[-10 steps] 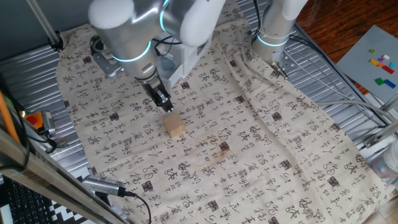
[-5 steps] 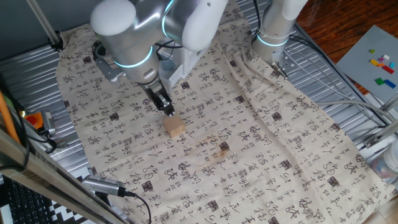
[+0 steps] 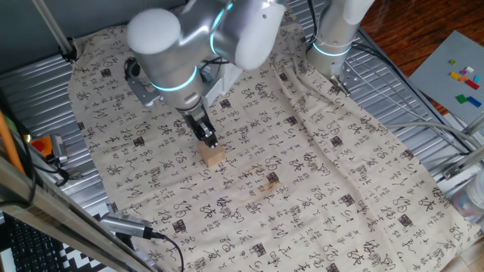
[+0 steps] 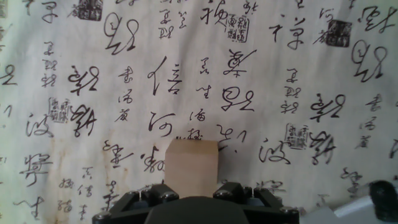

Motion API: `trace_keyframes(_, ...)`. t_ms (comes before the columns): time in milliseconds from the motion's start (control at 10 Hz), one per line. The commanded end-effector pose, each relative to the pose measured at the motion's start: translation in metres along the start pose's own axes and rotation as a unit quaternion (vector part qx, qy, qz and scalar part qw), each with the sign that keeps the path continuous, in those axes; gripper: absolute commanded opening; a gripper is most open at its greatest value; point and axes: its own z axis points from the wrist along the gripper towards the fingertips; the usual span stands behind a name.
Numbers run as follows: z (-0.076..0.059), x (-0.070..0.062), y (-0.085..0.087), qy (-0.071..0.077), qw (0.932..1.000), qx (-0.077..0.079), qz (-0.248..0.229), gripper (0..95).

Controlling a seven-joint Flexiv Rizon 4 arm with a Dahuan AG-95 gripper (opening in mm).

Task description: Put things in the drawer

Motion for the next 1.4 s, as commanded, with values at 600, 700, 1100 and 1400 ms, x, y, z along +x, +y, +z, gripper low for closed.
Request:
trace_keyframes(600, 0.000, 0.002, 0.000, 0.005, 0.9996, -0.013, -0.023, 57.0)
trace_keyframes(700, 0.000, 0.002, 0.000, 0.011, 0.9996, -0.015, -0.019, 57.0)
trace_keyframes(1100, 0.002, 0.000, 0.000, 0.019, 0.9996, -0.018, 0.010, 57.0)
trace_keyframes(1400, 0.023, -0.010, 0.003, 0.018, 0.9993, -0.016, 0.029, 57.0)
